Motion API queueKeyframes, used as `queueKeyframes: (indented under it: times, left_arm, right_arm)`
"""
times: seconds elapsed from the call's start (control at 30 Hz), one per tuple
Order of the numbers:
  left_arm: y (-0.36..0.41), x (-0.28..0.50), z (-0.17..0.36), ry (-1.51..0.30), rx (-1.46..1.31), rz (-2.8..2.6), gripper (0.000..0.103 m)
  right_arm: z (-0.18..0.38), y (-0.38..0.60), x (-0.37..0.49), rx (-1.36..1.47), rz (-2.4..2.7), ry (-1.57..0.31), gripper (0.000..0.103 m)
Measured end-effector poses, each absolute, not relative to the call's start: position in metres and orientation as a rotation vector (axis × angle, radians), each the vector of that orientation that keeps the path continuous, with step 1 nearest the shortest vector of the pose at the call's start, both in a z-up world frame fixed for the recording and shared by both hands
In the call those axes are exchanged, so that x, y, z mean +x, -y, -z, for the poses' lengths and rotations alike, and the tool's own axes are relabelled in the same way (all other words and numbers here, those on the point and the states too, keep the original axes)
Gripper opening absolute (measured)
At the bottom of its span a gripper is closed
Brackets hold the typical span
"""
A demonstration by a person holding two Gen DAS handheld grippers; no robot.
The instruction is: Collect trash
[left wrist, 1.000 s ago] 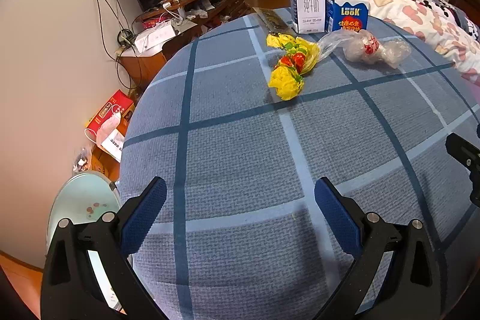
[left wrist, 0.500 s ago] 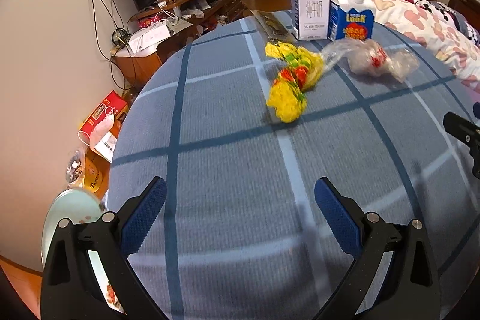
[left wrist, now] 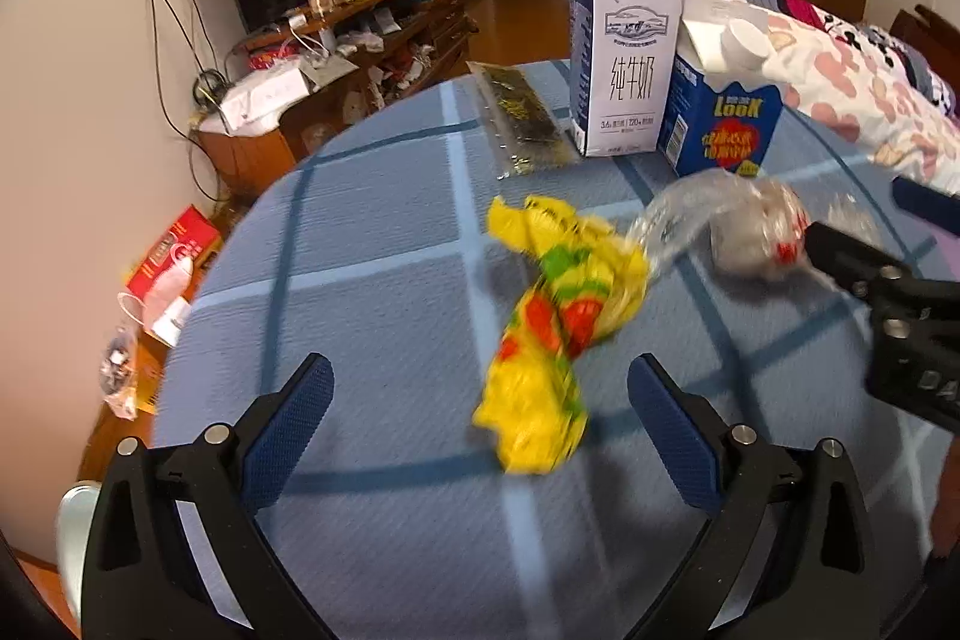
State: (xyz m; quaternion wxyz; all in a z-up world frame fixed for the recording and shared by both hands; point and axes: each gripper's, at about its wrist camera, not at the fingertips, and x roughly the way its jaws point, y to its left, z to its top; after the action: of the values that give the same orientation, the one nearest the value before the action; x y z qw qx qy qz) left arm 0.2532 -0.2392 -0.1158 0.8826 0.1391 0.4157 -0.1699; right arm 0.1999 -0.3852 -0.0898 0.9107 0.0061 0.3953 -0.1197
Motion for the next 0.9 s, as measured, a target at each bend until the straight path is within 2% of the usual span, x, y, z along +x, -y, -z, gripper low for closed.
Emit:
queueKeyframes:
  times: [0.1, 0.2, 0.27, 0.37, 0.43, 0.9]
  left_arm:
    - [0.247, 0.264, 0.124, -0.888, 0.286, 0.349, 0.092]
    - [0.252, 0.271, 0.133, -0.917, 0.286, 0.352, 0.076]
    - [0.249, 0.274, 0.134, -0.919, 0.236, 0.368, 0.067]
    - [0.250, 0.273, 0.133, -0.917, 0.218, 0.402, 0.048]
    - [0.253, 0.269, 0.133, -0.900, 0.242, 0.414, 0.031]
    - [0.207, 0.211, 0.108, -0.846, 0.227, 0.383, 0.030]
  right_arm:
    - [0.106, 0.394, 0.219, 0.051, 0.221, -0.882, 0.075]
    - [0.114, 0.399, 0.225, 0.082, 0.198, -0.894, 0.064]
    - [0.116, 0.398, 0.226, 0.097, 0.170, -0.907, 0.049]
    - [0.117, 0.394, 0.223, 0.089, 0.154, -0.916, 0.041]
    - [0.117, 0.392, 0.218, 0.101, 0.154, -0.916, 0.039]
    - [0.075, 0.353, 0.141, 0.146, 0.266, -0.795, 0.036]
